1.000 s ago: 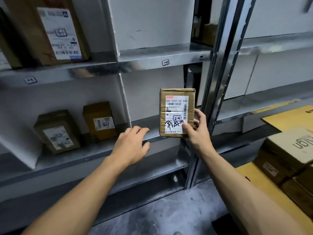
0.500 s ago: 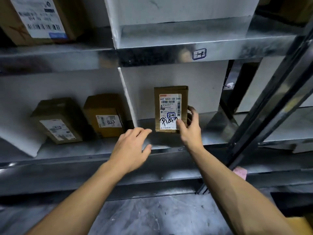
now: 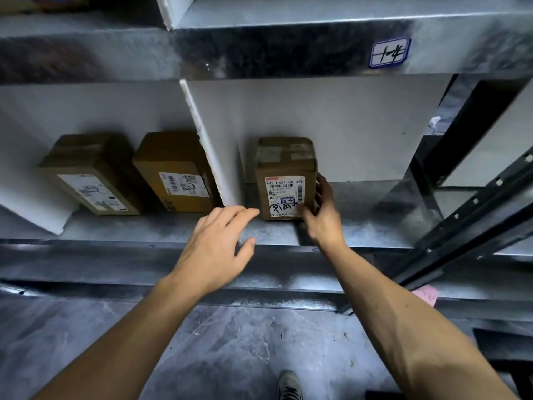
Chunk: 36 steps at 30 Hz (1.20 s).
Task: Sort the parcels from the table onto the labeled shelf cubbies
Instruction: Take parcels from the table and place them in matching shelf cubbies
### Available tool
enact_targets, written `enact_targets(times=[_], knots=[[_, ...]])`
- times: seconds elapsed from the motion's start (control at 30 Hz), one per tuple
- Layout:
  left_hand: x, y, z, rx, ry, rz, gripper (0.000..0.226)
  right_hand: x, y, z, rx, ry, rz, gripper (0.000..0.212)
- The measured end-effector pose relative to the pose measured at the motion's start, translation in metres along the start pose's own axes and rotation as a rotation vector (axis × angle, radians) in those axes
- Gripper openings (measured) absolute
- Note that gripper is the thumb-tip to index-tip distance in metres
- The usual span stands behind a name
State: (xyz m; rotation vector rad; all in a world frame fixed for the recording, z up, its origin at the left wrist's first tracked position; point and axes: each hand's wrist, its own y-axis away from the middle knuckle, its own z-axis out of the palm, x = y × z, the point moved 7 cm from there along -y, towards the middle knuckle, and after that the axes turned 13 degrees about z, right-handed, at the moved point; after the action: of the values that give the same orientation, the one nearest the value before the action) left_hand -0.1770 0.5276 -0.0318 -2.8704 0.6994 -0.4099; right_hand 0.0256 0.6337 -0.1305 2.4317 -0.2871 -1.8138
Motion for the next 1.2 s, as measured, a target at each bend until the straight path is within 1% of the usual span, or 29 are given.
enact_targets(times=[0.07, 0.2, 0.3, 0.37, 0.47, 0.57, 0.67, 0.77, 0.87, 0.93, 1.03, 1.13, 1.2], knots=[[0.001, 0.0, 0.001, 0.008, 0.023, -0.008, 0.05, 0.002, -0.001, 0.0, 0.004, 0.032, 0.005, 0.073], [0.005, 0.002, 0.006, 0.02, 0.054, -0.005, 0.049, 0.002, -0.001, 0.008, -0.047, -0.023, 0.013, 0.073], [0.003, 0.005, 0.008, 0.017, 0.059, -0.012, 0.049, 0.003, 0.0, 0.009, -0.035, -0.028, 0.019, 0.069], [0.001, 0.007, 0.008, 0.013, 0.061, -0.019, 0.05, 0.003, -0.001, 0.01, -0.035, -0.024, 0.025, 0.069], [-0.002, 0.012, 0.011, 0.009, 0.072, -0.028, 0.049, 0.001, -0.001, 0.005, -0.029, 0.025, 0.038, 0.075], [-0.003, 0.016, 0.018, -0.001, 0.1, -0.038, 0.05, 0.0, 0.009, -0.008, 0.023, 0.121, 0.036, 0.077], [0.001, 0.019, 0.025, -0.019, 0.125, -0.015, 0.05, 0.004, 0.035, -0.021, 0.067, 0.284, 0.003, 0.066], [0.006, 0.02, 0.031, -0.041, 0.127, 0.029, 0.051, 0.011, 0.073, -0.035, 0.116, 0.538, -0.04, 0.052], [0.017, 0.021, 0.035, -0.058, 0.105, 0.092, 0.05, 0.014, 0.119, -0.047, 0.16, 0.865, -0.133, 0.047], [0.03, 0.023, 0.037, -0.079, 0.092, 0.145, 0.051, 0.014, 0.15, -0.056, 0.198, 1.024, -0.148, 0.047], [0.053, 0.029, 0.04, -0.114, 0.051, 0.255, 0.051, 0.013, 0.198, -0.068, 0.263, 1.146, -0.108, 0.049], [0.083, 0.039, 0.045, -0.144, 0.036, 0.369, 0.053, 0.017, 0.248, -0.079, 0.37, 1.211, -0.05, 0.045], [0.107, 0.047, 0.051, -0.174, 0.039, 0.446, 0.053, 0.024, 0.28, -0.088, 0.41, 1.223, 0.021, 0.046]])
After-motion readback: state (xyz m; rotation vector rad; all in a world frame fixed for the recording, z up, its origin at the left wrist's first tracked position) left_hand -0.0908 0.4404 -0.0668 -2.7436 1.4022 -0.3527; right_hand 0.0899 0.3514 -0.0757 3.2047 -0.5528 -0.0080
